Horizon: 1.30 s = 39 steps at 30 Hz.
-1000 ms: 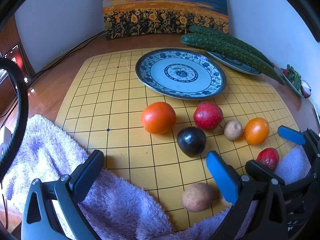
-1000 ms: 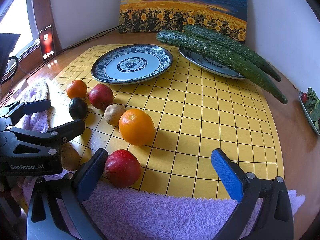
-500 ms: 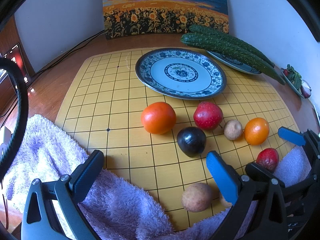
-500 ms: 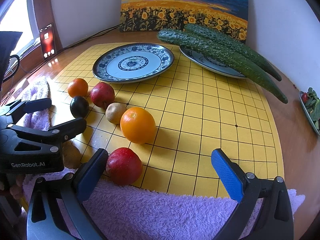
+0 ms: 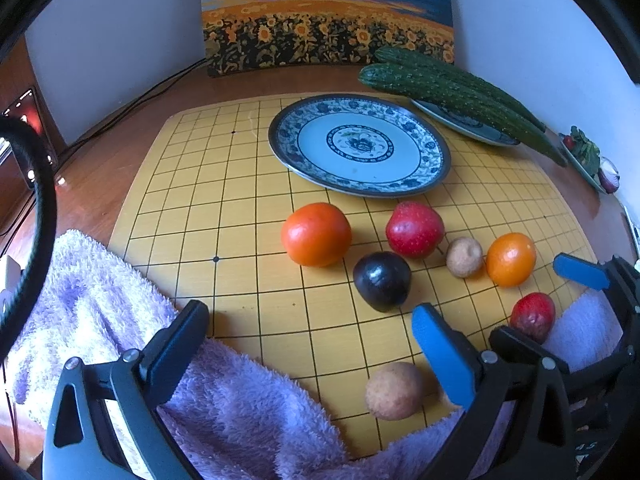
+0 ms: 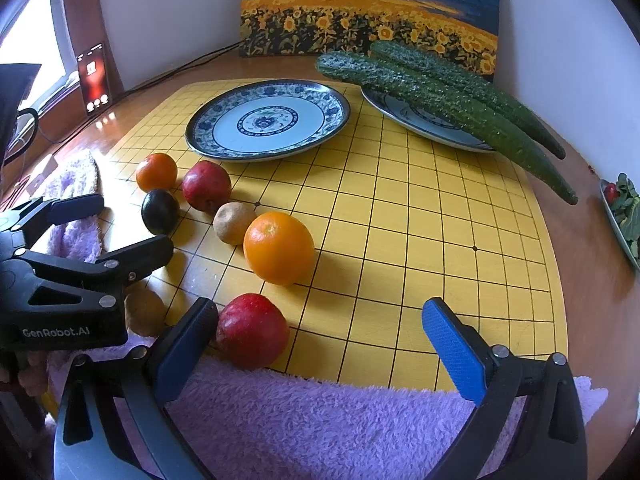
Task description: Organize fruits
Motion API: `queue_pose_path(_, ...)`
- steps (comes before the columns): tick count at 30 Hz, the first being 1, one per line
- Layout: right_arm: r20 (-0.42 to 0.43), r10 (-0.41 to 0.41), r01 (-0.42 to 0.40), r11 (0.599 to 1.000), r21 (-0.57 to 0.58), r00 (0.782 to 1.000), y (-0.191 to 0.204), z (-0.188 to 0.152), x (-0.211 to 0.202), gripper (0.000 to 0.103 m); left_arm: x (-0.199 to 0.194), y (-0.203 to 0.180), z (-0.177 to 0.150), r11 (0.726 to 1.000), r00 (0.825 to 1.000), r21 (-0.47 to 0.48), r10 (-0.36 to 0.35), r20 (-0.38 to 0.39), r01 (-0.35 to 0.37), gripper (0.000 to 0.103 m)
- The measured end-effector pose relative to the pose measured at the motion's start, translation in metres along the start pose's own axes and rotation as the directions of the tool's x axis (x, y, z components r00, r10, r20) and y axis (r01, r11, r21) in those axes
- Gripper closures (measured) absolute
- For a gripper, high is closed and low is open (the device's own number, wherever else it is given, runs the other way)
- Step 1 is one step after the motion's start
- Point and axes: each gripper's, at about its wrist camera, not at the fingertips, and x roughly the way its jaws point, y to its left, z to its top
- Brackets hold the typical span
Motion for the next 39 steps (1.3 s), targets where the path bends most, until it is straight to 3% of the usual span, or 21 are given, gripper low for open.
queue_pose_path(9,0.011,0.042,-0.042,0.999,0.022,0.999,-0.002,-0.002,-0.006,0.008,-0.01,0.012,0.001,0.999,1.0,-0.044,-0.03,0.004,0.03,0.004)
queue_pose_path(17,0.038,0.086,-0.086,0.996,0.023,0.996,-0.002,0.005,-0.014,0.022,-0.024,0.021,0.013,0.997,0.998,-0.075,-0.033,0.046,0.036,0.004)
queue_pose_path(25,0.039,0.11,-0.111,0.994,0.01,0.993,0.005,0.02,-0.013,0.038,-0.016,0.025,0.03,0.996,0.999,-0.077,-0.043,0.032,0.046,0.014)
queue_pose_path(32,0.015,0.119,-0.119,0.993,0.011,0.993,0.004,0.023,-0.006,0.048,-0.012,0.026,0.031,0.995,0.998,-0.084,-0.054,0.025,0.056,0.017)
queue_pose_path(39,-0.005,0.134,-0.134,0.991,0.022,0.991,0.003,0.022,-0.001,0.059,-0.012,0.024,0.034,0.992,0.996,-0.086,-0.089,0.025,0.091,0.03)
